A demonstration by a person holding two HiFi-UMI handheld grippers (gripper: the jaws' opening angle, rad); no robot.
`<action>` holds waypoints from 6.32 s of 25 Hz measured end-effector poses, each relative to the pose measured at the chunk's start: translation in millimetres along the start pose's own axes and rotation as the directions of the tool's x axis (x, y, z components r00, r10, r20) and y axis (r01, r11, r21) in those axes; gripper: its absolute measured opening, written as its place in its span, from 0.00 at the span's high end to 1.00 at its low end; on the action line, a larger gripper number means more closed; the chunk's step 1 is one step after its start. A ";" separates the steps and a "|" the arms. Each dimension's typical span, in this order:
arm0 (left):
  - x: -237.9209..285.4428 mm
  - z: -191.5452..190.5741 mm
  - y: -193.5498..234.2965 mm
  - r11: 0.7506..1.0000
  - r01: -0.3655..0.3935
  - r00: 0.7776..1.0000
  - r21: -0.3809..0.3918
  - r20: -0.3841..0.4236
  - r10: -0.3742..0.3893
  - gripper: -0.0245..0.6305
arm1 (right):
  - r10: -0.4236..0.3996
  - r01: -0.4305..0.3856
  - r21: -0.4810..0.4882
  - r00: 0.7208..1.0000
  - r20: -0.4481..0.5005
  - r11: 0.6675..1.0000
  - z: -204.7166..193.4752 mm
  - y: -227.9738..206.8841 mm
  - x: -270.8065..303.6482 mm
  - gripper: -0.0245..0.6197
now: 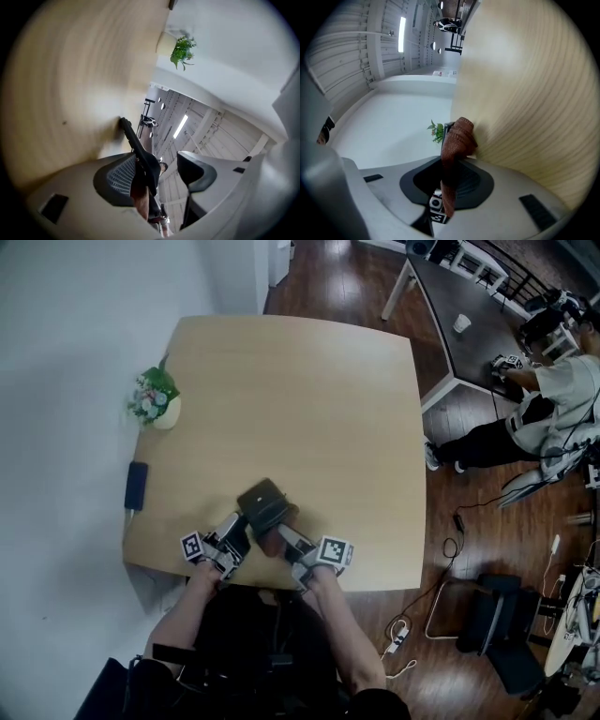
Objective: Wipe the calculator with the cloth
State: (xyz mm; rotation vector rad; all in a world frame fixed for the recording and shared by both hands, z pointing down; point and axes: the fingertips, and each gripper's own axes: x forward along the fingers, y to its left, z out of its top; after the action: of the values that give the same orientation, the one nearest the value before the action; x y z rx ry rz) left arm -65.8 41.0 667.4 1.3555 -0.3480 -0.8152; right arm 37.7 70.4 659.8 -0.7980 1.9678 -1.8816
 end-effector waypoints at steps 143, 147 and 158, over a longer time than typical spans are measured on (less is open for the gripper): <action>101.2 -42.4 -230.6 0.937 0.334 0.940 0.106 0.040 -0.340 0.78 | -0.201 0.311 -0.947 0.936 0.290 0.082 66.5 266.5 -25.0 0.86; 94.9 -28.6 -231.0 0.936 0.338 0.936 0.098 0.068 -0.345 0.78 | -0.229 0.171 -0.980 0.962 0.145 0.099 7.7 256.4 6.5 0.86; 85.3 -5.5 -232.8 0.931 0.362 0.928 0.055 0.076 -0.365 0.78 | -0.174 0.288 -0.937 0.951 0.256 0.196 49.0 279.8 -27.9 0.86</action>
State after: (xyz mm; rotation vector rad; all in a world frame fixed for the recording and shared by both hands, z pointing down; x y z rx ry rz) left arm -76.8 -14.0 425.8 1.4475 -0.1796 -1.1822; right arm 37.0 42.7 375.7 -1.5031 3.0151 -0.3182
